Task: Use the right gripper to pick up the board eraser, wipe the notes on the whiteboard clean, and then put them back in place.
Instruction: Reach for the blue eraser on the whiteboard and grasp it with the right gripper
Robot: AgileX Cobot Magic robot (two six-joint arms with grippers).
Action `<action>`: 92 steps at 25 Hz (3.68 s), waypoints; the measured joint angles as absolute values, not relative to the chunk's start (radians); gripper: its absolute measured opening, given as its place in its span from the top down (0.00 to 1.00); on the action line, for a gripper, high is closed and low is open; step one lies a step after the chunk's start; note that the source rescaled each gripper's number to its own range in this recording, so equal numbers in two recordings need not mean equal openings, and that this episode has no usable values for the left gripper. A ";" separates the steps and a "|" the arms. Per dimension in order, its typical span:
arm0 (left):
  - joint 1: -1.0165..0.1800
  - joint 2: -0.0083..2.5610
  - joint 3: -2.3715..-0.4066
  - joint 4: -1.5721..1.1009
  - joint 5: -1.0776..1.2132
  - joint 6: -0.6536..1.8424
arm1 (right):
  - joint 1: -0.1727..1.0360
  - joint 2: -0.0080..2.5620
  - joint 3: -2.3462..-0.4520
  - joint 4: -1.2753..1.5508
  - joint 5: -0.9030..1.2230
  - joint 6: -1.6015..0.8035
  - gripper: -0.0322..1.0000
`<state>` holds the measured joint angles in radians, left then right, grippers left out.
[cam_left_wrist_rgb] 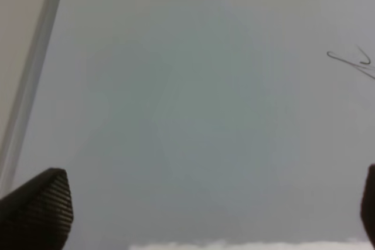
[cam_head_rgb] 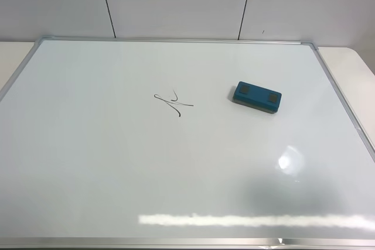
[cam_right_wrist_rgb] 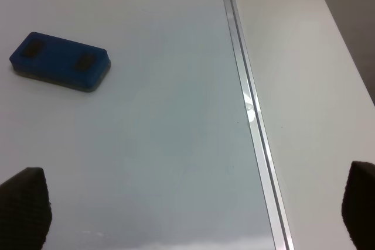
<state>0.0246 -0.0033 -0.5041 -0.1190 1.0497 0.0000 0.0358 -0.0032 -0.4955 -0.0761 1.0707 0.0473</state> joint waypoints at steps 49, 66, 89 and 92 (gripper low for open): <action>0.025 -0.003 -0.504 -0.119 1.050 0.000 | 0.058 1.633 -1.359 0.328 0.971 -0.766 0.00; 0.025 -0.003 -0.504 -0.119 1.050 0.000 | 0.274 2.002 -1.599 0.245 1.012 -0.881 0.00; 0.025 -0.003 -0.504 -0.119 1.050 0.000 | 0.288 2.136 -1.599 0.222 1.037 -0.938 0.00; 0.025 -0.003 -0.504 -0.119 1.050 0.000 | 0.288 2.137 -1.599 0.207 1.037 -0.941 0.00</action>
<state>0.0246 -0.0033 -0.5041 -0.1190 1.0497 0.0000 0.2881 2.1372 -1.5987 0.2073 1.0366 -0.9408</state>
